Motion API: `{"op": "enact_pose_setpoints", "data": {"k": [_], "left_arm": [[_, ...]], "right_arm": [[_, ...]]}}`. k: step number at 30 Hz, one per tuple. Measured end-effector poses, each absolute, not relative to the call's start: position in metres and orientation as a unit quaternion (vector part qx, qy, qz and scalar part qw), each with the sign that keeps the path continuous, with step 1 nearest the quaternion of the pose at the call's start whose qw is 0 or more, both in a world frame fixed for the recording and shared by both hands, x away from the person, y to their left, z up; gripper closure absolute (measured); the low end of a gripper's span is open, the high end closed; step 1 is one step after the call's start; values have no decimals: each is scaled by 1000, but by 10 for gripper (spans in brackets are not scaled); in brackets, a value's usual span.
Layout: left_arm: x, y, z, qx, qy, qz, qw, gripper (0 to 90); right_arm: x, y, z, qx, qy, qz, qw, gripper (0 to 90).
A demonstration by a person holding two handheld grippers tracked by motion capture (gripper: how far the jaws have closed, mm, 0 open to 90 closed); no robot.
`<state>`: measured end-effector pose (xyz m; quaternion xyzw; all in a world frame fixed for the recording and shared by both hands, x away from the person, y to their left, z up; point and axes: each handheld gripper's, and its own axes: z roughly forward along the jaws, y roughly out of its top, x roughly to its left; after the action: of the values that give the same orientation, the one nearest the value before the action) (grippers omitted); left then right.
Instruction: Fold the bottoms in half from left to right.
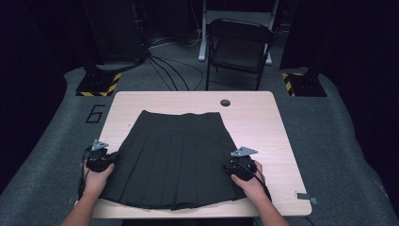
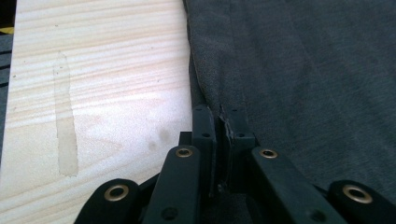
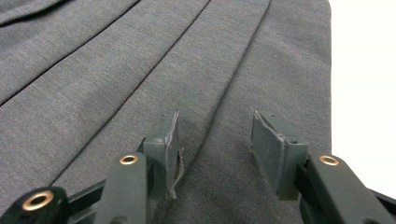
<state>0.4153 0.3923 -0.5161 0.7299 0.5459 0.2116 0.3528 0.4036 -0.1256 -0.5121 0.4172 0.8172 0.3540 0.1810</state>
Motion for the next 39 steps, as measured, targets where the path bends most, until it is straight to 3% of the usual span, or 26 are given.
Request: {"op": "enact_pose_setpoints", "data": {"k": [17,39], "left_arm": [[409,379,-485,719,516,214,414,857],[405,310,-442,754,428,208,453,860]], "right_arm": [[403,-125,-514,417,819,350,180,503],[401,-122,-517,414,821,356,165,488]]}}
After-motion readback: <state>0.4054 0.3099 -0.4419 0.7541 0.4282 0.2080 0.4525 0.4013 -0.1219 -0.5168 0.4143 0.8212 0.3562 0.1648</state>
